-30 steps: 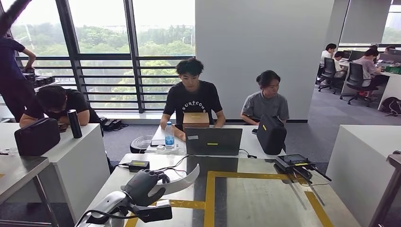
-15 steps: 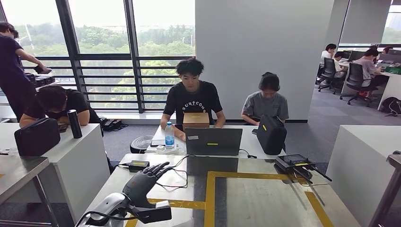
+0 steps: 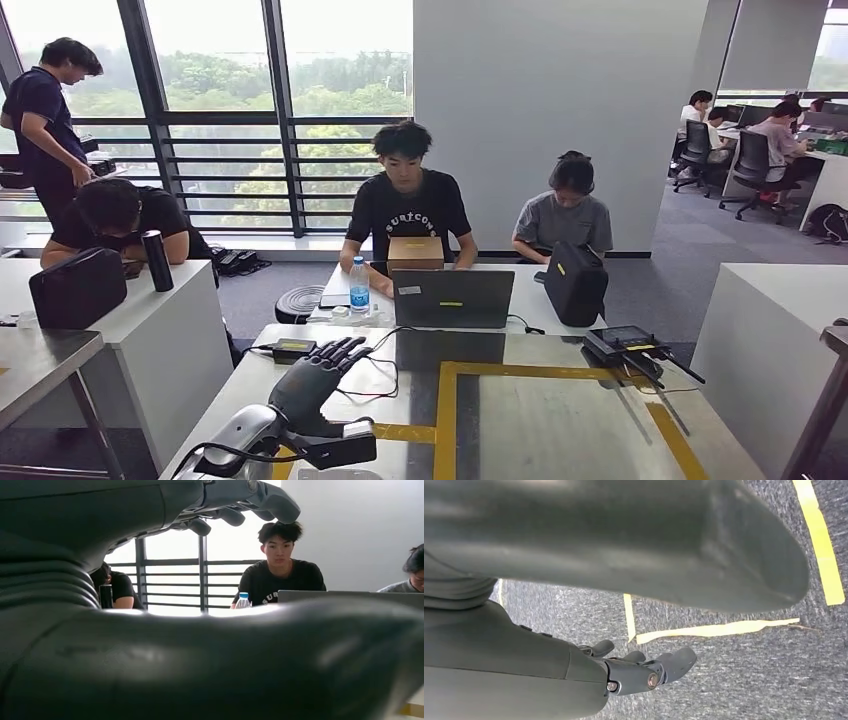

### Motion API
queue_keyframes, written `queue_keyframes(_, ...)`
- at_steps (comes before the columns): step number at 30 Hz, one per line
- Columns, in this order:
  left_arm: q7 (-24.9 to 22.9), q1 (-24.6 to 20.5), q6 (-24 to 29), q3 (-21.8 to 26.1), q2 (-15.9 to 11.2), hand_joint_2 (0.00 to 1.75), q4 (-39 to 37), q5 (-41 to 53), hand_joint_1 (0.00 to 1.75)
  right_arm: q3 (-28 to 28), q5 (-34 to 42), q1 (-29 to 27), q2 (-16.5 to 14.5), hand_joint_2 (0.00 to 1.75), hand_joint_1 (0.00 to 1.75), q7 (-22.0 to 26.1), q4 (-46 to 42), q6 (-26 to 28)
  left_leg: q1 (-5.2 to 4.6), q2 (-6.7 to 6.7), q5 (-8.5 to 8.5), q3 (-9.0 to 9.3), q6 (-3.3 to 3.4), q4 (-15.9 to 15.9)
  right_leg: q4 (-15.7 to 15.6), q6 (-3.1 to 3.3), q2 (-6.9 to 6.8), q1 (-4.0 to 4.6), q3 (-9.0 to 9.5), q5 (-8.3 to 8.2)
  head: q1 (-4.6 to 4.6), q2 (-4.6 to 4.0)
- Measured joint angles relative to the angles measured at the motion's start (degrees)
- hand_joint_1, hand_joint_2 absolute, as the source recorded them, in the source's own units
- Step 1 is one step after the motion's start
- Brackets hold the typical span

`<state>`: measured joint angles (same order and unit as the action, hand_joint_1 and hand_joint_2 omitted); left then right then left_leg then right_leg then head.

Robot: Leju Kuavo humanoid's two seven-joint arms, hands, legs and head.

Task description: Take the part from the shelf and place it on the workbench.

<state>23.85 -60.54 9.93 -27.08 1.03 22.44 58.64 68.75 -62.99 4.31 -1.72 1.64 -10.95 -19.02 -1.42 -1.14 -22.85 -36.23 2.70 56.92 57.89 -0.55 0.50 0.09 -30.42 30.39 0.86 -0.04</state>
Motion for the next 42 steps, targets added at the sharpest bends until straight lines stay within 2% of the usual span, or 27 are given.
queue_keyframes(1,-0.2,-0.2,0.0,0.1,0.2,0.0,0.1,0.1,0.0,0.1,0.0,0.0,0.0,0.0,0.0,0.0,0.0,0.0,0.24,0.07,0.11,0.28,0.09,-0.3,2.1,-0.22,-0.03,0.03,-0.94,1.21,0.04,0.01)
queue_keyframes(3,-0.4,-0.4,0.0,0.4,0.7,0.0,0.1,0.1,0.0,0.2,0.0,0.0,-0.1,0.0,0.0,-0.2,0.0,0.1,0.46,0.17,0.12,0.47,0.17,-0.5,9.5,-0.66,-0.1,-0.31,-4.72,4.56,0.13,0.01)
queue_keyframes(4,-0.4,-0.4,0.0,0.5,0.9,0.0,0.0,0.1,0.0,0.3,0.0,0.0,-0.1,0.0,0.0,-0.3,0.0,0.2,0.49,0.16,0.07,0.47,0.15,-0.4,13.2,-0.87,-0.11,-0.52,-6.81,5.68,0.17,0.01)
queue_keyframes(5,-0.4,-0.3,0.0,0.5,1.0,0.0,0.0,0.2,0.0,0.4,0.0,0.0,-0.1,0.0,0.0,-0.4,0.0,0.2,0.54,0.15,-0.02,0.46,0.08,-0.3,15.4,-1.05,-0.13,-0.73,-8.27,5.84,0.19,0.0)
queue_keyframes(6,-0.4,-0.3,0.0,0.6,1.2,0.0,0.0,0.3,0.0,0.4,0.0,-0.1,-0.1,0.0,0.0,-0.4,0.0,0.2,0.63,0.13,-0.14,0.46,-0.07,-0.1,15.4,-1.21,-0.14,-0.92,-8.68,4.79,0.2,0.0)
queue_keyframes(7,-0.4,-0.4,0.0,0.6,1.3,0.0,0.0,0.4,0.0,0.4,0.0,-0.1,-0.1,0.0,0.0,-0.4,0.0,0.2,0.78,0.1,-0.34,0.46,-0.28,0.1,13.0,-1.38,-0.17,-1.11,-7.98,2.72,0.21,-0.01)
queue_keyframes(8,-0.4,-0.4,0.0,0.7,1.4,0.0,0.0,0.5,0.0,0.4,0.0,0.0,-0.1,0.0,0.0,-0.5,0.0,0.2,0.96,0.08,-0.6,0.43,-0.59,0.6,9.1,-1.57,-0.18,-1.32,-6.45,0.28,0.21,-0.01)
queue_keyframes(10,-0.5,-0.5,0.0,0.8,1.6,0.0,0.1,0.7,0.0,0.4,0.0,0.0,-0.1,0.0,0.0,-0.5,0.0,0.3,1.03,-0.04,-1.04,0.14,-1.31,1.5,2.6,-1.63,-0.08,-1.35,-3.68,-2.53,0.24,0.0)
queue_keyframes(11,-0.5,-0.6,0.0,0.8,1.6,0.0,0.1,0.7,0.0,0.4,0.0,0.0,-0.1,0.0,0.0,-0.5,0.0,0.3,1.0,-0.1,-1.09,-0.05,-1.65,1.8,1.2,-1.43,-0.02,-1.29,-3.11,-2.86,0.24,0.0)
queue_keyframes(14,-0.6,-0.6,-0.1,0.9,1.7,0.0,0.1,0.8,0.0,0.4,0.0,0.0,-0.2,0.0,0.0,-0.5,0.0,0.3,0.96,-0.17,-0.92,-0.48,-2.52,2.0,1.2,-0.2,-0.01,-1.2,-3.29,-3.06,0.16,-0.01)
queue_keyframes(15,-0.6,-0.6,-0.1,0.9,1.7,0.0,0.1,0.8,0.0,0.4,0.0,0.0,-0.2,0.0,0.0,-0.5,0.0,0.3,0.97,-0.07,-1.59,-0.81,-2.86,2.6,1.1,0.24,-0.07,-1.28,-3.38,-3.28,0.11,-0.01)
queue_keyframes(17,-0.6,-0.7,-0.1,0.9,1.7,0.0,0.2,0.9,0.0,0.4,0.0,0.0,-0.3,0.0,0.0,-0.4,0.0,0.3,1.12,0.25,-4.89,-2.57,-3.51,7.1,0.9,1.04,-0.24,-1.43,-3.64,-3.74,0.02,0.0)
queue_keyframes(19,-0.5,-0.6,-0.1,0.9,1.8,0.0,0.2,1.1,0.0,0.4,0.0,0.0,-0.2,0.0,0.0,-0.3,0.0,0.3,1.31,0.47,-8.98,-5.17,-3.98,14.8,1.0,1.44,-0.35,-1.39,-4.1,-4.04,-0.03,0.0)
queue_keyframes(20,-0.4,-0.6,-0.1,0.9,1.8,0.0,0.2,1.2,0.0,0.4,0.0,0.0,-0.2,0.0,0.0,-0.3,0.0,0.3,1.36,0.51,-10.09,-6.0,-4.09,17.6,1.0,1.52,-0.4,-1.38,-4.36,-4.18,-0.03,-0.01)
queue_keyframes(21,-0.4,-0.5,-0.1,0.9,1.8,0.0,0.2,1.3,0.0,0.4,0.0,0.0,-0.2,0.0,0.0,-0.3,0.0,0.3,1.39,0.52,-10.16,-5.93,-4.1,18.5,1.1,1.53,-0.43,-1.36,-4.62,-4.29,-0.03,-0.01)
queue_keyframes(22,-0.3,-0.5,-0.1,0.9,1.8,0.0,0.2,1.3,0.0,0.4,0.0,0.0,-0.2,0.0,0.0,-0.2,0.0,0.3,1.41,0.53,-9.21,-4.75,-4.01,17.1,1.3,1.48,-0.44,-1.35,-4.83,-4.39,-0.03,-0.01)
queue_keyframes(24,-0.3,-0.6,-0.2,0.9,1.9,0.0,0.3,1.4,0.0,0.4,0.0,0.0,-0.3,0.0,0.0,-0.2,0.0,0.3,1.37,0.54,-6.17,-0.27,-3.56,9.7,1.4,1.26,-0.46,-1.32,-5.08,-4.56,-0.03,-0.01)
queue_keyframes(26,-0.2,-1.1,-0.3,0.9,2.2,0.0,0.7,1.5,0.0,0.5,0.0,0.1,-0.3,0.0,0.0,-0.3,0.0,0.3,1.15,0.54,-4.88,3.08,-3.13,3.7,1.6,0.72,-0.49,-1.19,-5.42,-4.89,-0.03,-0.01)
queue_keyframes(29,-0.2,-1.4,-0.5,1.0,2.6,0.0,1.0,1.7,0.0,0.6,0.0,0.3,-0.2,0.0,0.0,-0.6,0.0,0.3,1.05,0.52,-4.77,3.43,-2.45,2.1,1.4,-0.39,-0.51,-1.15,-5.99,-5.55,0.01,0.01)
queue_keyframes(30,-0.2,-1.4,-0.5,1.0,2.7,0.0,1.0,1.8,0.0,0.6,0.0,0.3,-0.2,0.0,0.0,-0.7,0.0,0.3,1.15,0.58,-4.4,3.33,-2.06,1.8,1.7,-0.69,-0.5,-1.18,-6.16,-5.16,0.03,0.01)
queue_keyframes(32,-0.1,-1.4,-0.6,1.0,2.9,0.0,1.2,1.9,0.0,0.6,0.0,0.3,-0.2,0.0,0.0,-0.7,0.0,0.4,1.38,0.75,-3.61,2.94,-1.22,1.4,5.2,-1.16,-0.47,-1.24,-7.52,-2.12,0.08,0.01)
queue_keyframes(34,0.1,-1.4,-0.6,1.0,3.1,0.0,1.3,1.9,0.0,0.6,-0.1,0.4,-0.2,0.0,0.0,-0.7,0.0,0.4,1.29,0.8,-3.05,2.12,-0.78,1.5,12.4,-1.54,-0.44,-1.23,-10.07,2.27,0.13,0.0)
queue_keyframes(35,0.2,-1.3,-0.6,1.0,3.2,0.0,1.3,1.9,0.0,0.7,-0.1,0.4,-0.1,0.0,0.0,-0.7,0.0,0.5,1.26,0.8,-2.82,1.65,-0.73,1.7,15.4,-1.68,-0.44,-1.23,-11.0,3.58,0.14,0.0)
queue_keyframes(36,0.3,-1.2,-0.6,1.0,3.2,0.0,1.3,1.9,0.0,0.7,-0.1,0.4,-0.1,0.0,0.0,-0.6,0.0,0.4,1.24,0.8,-2.6,1.2,-0.75,1.9,16.8,-1.76,-0.44,-1.24,-11.06,3.86,0.15,-0.01)
queue_keyframes(37,0.3,-1.2,-0.6,1.1,3.2,0.0,1.3,1.9,0.0,0.7,-0.2,0.4,-0.1,0.0,0.0,-0.6,0.0,0.4,1.25,0.8,-2.41,0.77,-0.82,2.1,15.9,-1.77,-0.44,-1.26,-9.99,3.1,0.16,-0.01)
queue_keyframes(40,0.4,-1.1,-0.6,1.3,3.2,0.0,1.5,1.9,0.0,0.7,-0.5,0.5,0.0,0.0,0.0,-0.4,0.0,0.4,1.23,0.79,-1.96,-0.18,-1.34,2.8,5.3,-1.39,-0.4,-1.16,-3.2,-0.39,0.19,0.0)
queue_keyframes(42,0.4,-1.1,-0.6,1.3,3.2,0.0,1.8,1.9,0.0,0.7,-0.7,0.6,0.0,0.0,0.0,-0.2,0.0,0.4,1.14,0.74,-1.52,-0.52,-1.99,2.9,2.1,-0.76,-0.27,-0.86,-1.53,-0.95,0.19,-0.01)
